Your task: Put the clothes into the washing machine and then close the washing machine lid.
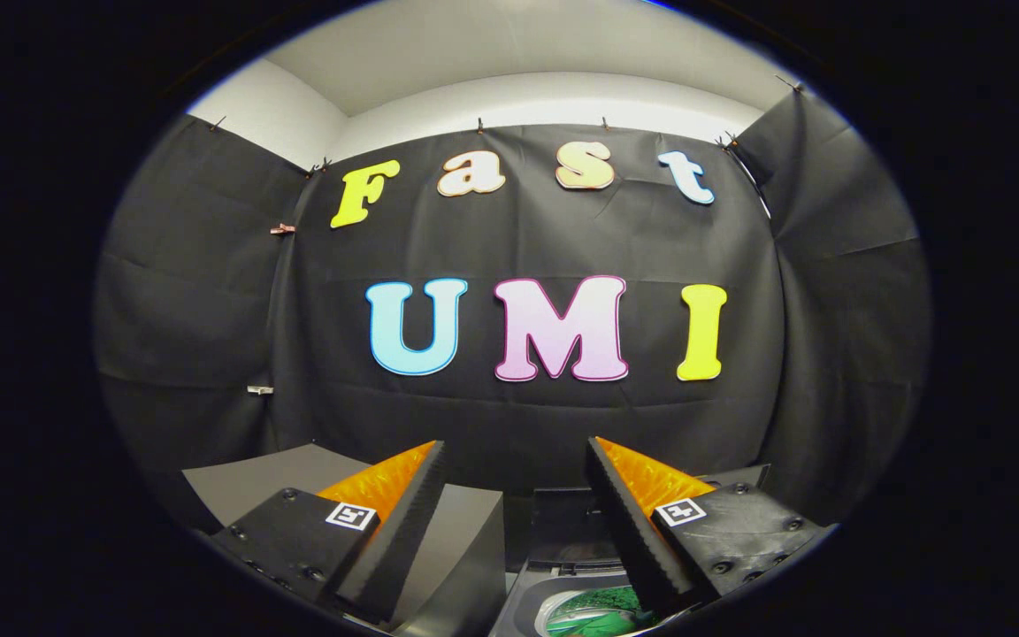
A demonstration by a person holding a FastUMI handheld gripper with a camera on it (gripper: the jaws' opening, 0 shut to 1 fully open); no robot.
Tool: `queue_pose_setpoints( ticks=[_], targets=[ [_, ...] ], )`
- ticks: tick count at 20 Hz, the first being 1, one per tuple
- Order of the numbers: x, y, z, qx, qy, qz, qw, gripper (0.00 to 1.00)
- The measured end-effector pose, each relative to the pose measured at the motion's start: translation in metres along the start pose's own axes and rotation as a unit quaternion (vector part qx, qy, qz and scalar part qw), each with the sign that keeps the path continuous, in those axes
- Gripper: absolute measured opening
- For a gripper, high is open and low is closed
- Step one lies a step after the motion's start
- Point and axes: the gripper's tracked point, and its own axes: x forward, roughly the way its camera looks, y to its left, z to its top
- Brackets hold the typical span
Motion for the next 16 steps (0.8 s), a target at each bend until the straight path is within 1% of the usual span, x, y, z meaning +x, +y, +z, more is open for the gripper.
queue_pose_setpoints(
  ticks=[6,12,14,16],
  targets=[
    [-0.003,0.005,-0.016,-0.012,0.013,0.013,1.000,0.99],
    [-0.008,0.012,-0.017,-0.020,0.017,0.022,0.999,0.99],
    [-0.004,0.007,-0.019,-0.028,0.020,0.027,0.999,0.98],
    [0.011,-0.011,-0.031,-0.048,0.045,0.031,0.997,0.98]
  ],
)
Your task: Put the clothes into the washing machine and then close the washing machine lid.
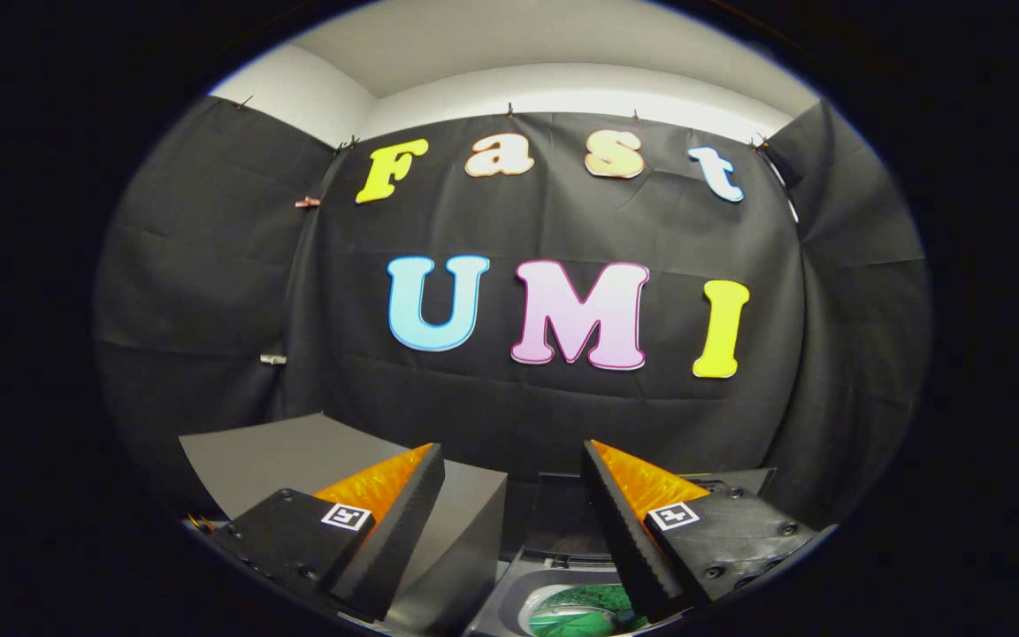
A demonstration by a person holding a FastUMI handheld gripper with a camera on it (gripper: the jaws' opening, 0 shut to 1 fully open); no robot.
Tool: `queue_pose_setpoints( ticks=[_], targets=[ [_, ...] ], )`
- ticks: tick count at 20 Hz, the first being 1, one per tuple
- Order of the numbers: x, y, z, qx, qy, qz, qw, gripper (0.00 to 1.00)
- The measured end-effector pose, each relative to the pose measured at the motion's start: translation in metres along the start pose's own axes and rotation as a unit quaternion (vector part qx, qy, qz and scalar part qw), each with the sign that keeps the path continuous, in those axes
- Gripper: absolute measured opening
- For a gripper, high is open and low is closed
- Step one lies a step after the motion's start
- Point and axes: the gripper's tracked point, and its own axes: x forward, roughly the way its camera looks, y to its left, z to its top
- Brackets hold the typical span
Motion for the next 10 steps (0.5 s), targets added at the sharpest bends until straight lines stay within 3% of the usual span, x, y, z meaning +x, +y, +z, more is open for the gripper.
queue_pose_setpoints(
  ticks=[2,6,10],
  targets=[
    [0.031,-0.043,-0.018,-0.027,0.031,-0.018,0.999,0.98],
    [0.103,-0.141,-0.065,-0.011,0.100,-0.079,0.992,0.98],
    [0.145,-0.192,-0.121,-0.010,0.172,-0.106,0.979,0.98]
  ],
)
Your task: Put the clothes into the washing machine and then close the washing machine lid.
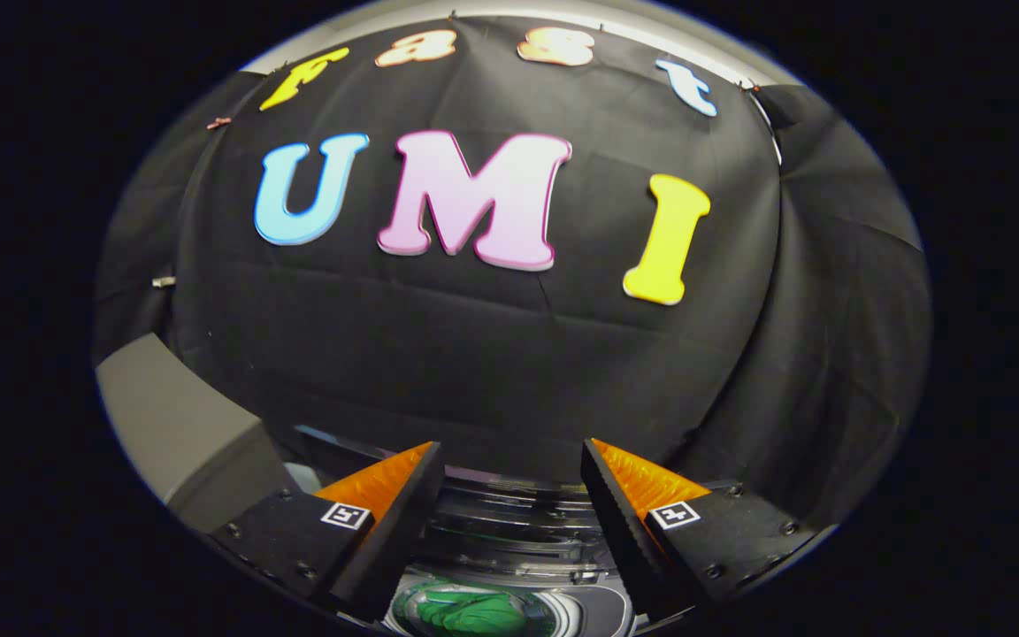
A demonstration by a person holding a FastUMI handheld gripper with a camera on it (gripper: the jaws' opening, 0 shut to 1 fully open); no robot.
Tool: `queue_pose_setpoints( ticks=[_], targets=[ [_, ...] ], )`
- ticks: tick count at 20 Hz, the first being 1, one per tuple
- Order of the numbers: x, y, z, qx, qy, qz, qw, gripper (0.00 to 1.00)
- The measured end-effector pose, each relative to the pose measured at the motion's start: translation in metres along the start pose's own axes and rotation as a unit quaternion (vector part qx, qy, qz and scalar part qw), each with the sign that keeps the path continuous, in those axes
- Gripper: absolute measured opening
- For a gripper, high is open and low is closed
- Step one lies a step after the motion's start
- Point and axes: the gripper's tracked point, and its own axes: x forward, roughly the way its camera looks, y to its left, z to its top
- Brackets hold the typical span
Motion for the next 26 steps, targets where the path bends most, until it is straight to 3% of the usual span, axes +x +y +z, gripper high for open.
queue_pose_setpoints(
  ticks=[2,7,12,26],
  targets=[
    [0.011,0.002,-0.003,0.027,0.007,0.012,1.000,0.99],
    [0.005,-0.009,0.011,0.025,-0.017,0.004,1.000,0.99],
    [0.016,-0.019,-0.006,0.090,0.026,-0.004,0.996,1.00],
    [-0.075,-0.011,-0.046,0.077,0.024,-0.009,0.997,1.00]
  ],
)
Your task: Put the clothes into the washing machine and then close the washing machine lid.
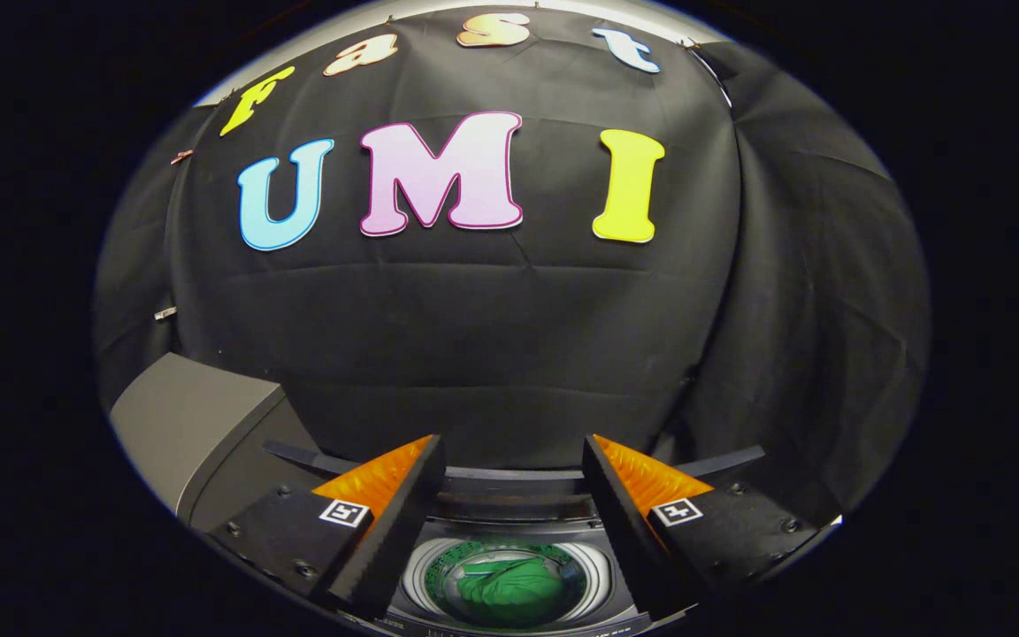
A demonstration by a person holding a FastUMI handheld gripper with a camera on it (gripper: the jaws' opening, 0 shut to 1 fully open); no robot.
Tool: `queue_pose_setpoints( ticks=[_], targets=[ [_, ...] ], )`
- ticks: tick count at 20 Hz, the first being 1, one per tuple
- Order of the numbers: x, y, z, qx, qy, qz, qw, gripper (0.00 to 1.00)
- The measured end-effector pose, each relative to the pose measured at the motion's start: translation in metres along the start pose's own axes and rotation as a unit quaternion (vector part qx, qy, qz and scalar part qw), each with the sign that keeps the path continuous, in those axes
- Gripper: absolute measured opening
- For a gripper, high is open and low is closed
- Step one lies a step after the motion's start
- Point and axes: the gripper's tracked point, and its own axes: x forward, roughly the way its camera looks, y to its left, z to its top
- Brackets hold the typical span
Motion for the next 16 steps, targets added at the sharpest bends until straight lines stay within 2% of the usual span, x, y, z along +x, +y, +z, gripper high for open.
queue_pose_setpoints(
  ticks=[4,7,9,11,13,16],
  targets=[
    [-0.025,0.001,-0.025,0.001,0.019,-0.006,1.000,1.00],
    [-0.059,0.010,-0.071,-0.007,0.063,-0.006,0.998,0.99],
    [-0.092,0.029,-0.065,-0.021,0.024,0.006,0.999,1.00],
    [-0.132,0.058,-0.028,-0.025,-0.040,0.020,0.999,0.99],
    [-0.165,0.077,0.013,-0.016,-0.105,0.030,0.994,0.99],
    [-0.186,0.097,0.043,0.012,-0.183,0.025,0.983,0.98]
  ],
)
